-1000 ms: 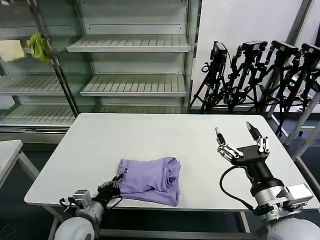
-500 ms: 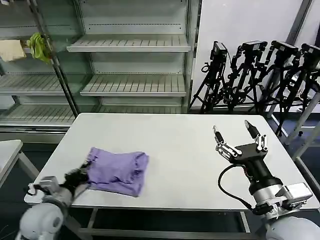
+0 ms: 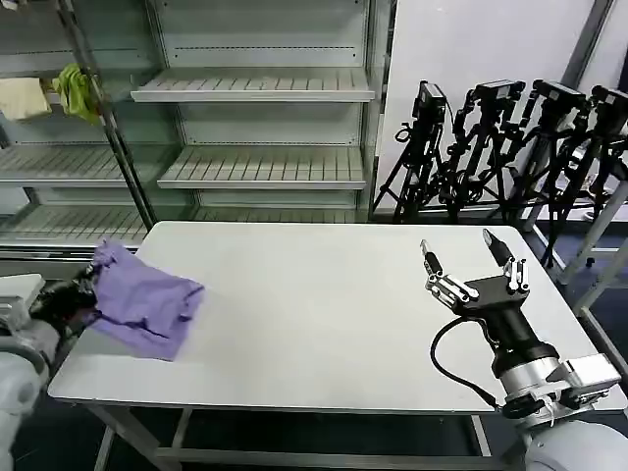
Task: Fold and organize the clothes.
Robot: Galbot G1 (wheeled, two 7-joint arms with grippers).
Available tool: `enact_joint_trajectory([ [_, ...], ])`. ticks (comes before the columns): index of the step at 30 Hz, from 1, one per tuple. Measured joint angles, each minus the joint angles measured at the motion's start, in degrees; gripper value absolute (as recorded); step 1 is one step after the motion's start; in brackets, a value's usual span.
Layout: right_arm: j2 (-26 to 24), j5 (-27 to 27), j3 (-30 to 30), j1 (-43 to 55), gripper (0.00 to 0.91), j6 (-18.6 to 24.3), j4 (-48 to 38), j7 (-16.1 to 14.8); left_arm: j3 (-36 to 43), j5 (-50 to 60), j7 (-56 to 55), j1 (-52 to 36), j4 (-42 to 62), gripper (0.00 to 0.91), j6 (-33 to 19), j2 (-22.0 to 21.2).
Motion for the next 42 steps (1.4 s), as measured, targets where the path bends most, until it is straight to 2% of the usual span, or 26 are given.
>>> enact_joint_trajectory([
  [5, 0.52, -0.12, 0.77, -1.0, 0.907, 0.34, 0.0, -0.01, 0.52, -0.08, -0.18, -0.73, -1.3, 0.01, 0.04, 3.82],
  [11, 1.35, -0.78, 1.1, -2.56, 0.907, 0.4, 0.0, 0.15, 5.97, 1.48, -0.24, -2.0, -3.7, 0.01, 0.02, 2.5],
  [16, 2.08, -1.74, 1.07, -4.04, 0.907, 0.41, 0.0, 0.23, 14.39, 4.56, 0.05, -3.65, -3.45, 0.01, -0.22, -3.1],
  [24, 2.56, -3.1, 2.3, -7.08, 0.907, 0.53, 0.0, 0.28, 27.96, 11.08, 0.67, -7.63, 2.64, 0.01, -1.85, -15.96],
  [33, 3.24, -4.29, 2.64, -9.58, 0.907, 0.55, 0.0, 0.29, 36.22, 15.84, 0.71, -10.89, 9.5, 0.01, -3.11, -26.54],
  [34, 3.29, -4.46, 2.5, -9.66, 0.907, 0.55, 0.0, 0.29, 36.72, 16.11, 0.69, -10.95, 9.82, 0.262, -3.22, -27.42],
  [35, 3.32, -4.63, 2.35, -9.78, 0.907, 0.55, -0.01, 0.29, 37.21, 16.34, 0.69, -10.97, 10.13, 0.615, -3.4, -28.35],
  [36, 3.34, -4.79, 2.22, -9.89, 0.907, 0.55, -0.01, 0.29, 37.6, 16.51, 0.68, -10.99, 10.35, 0.907, -3.54, -29.12],
  [42, 3.5, -5.34, 1.42, -10.34, 0.907, 0.55, -0.01, 0.29, 39.57, 16.49, 0.51, -10.7, 9.91, 0.907, -4.87, -32.78],
])
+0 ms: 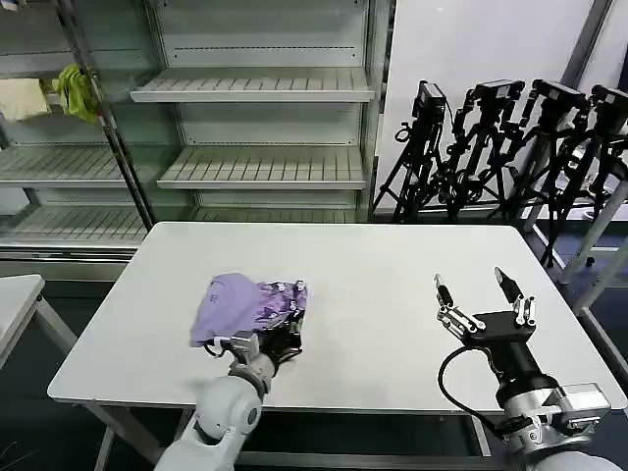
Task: Fold and organize the clothes.
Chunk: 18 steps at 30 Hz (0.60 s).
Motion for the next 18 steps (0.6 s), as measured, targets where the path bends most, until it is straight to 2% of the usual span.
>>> enact_joint_trajectory([
  [8, 0.63, -0.88, -2.03, 0.66, 0.907, -0.41, 0.0, 0.29, 0.22, -1.11, 0.08, 0.99, -5.87, 0.907, -0.57, -1.28],
  [18, 1.83, 0.77, -7.41, 4.59, 0.907, -0.58, 0.0, 1.31, -3.47, -2.26, 0.07, 3.64, -16.54, 0.907, -1.41, 0.79],
])
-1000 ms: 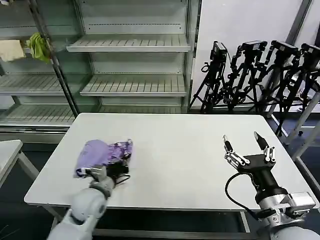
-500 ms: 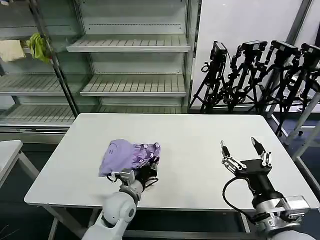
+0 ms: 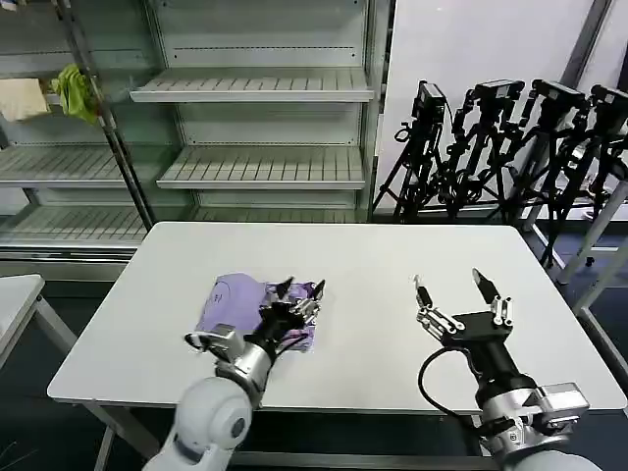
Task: Fold and organize the clothes.
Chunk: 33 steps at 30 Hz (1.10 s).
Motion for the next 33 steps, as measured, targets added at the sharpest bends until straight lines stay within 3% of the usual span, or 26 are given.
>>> enact_joint_trajectory([
  [6, 1.77, 3.72, -6.13, 5.95, 0.907, -0.3, -0.87, 1.55, -6.32, 2.11, -0.35, 3.37, -4.28, 0.907, 0.25, 2.65],
  [22, 8.1, 7.68, -22.24, 22.12, 0.907, -4.43, -28.35, 9.06, -22.06, 5.1, 0.93, 12.33, -7.89, 0.907, 0.91, 3.85],
  [33, 11.29, 8.66, -29.63, 26.88, 0.907, -5.65, -35.26, 10.77, -26.75, 5.56, 1.57, 15.82, -9.73, 0.907, 0.51, 4.16],
])
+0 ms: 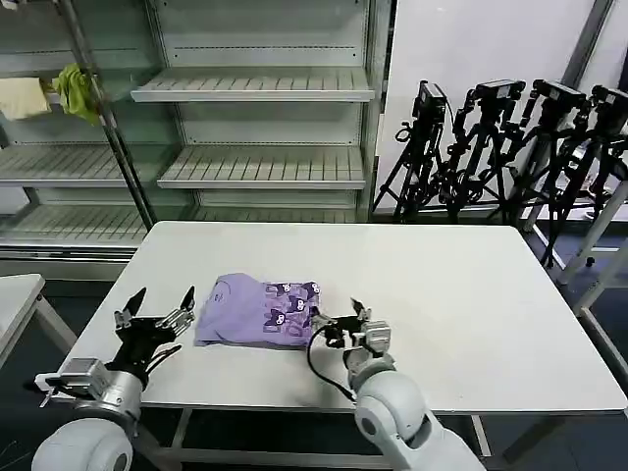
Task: Fold and organize the clothes.
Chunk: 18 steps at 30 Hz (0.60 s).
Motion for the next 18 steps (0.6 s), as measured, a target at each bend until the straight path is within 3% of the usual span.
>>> enact_joint_trajectory([
  [17, 2.28, 0.88, -2.35, -0.56, 0.907, -0.39, -3.66, -0.56, -1.25, 0.43, 0.23, 1.54, -0.8, 0.907, -0.44, -0.69],
  [18, 2.4, 0.87, -2.36, -0.59, 0.856, -0.39, -3.78, -0.62, -1.39, 0.44, 0.26, 1.6, -0.81, 0.907, -0.49, -0.66],
])
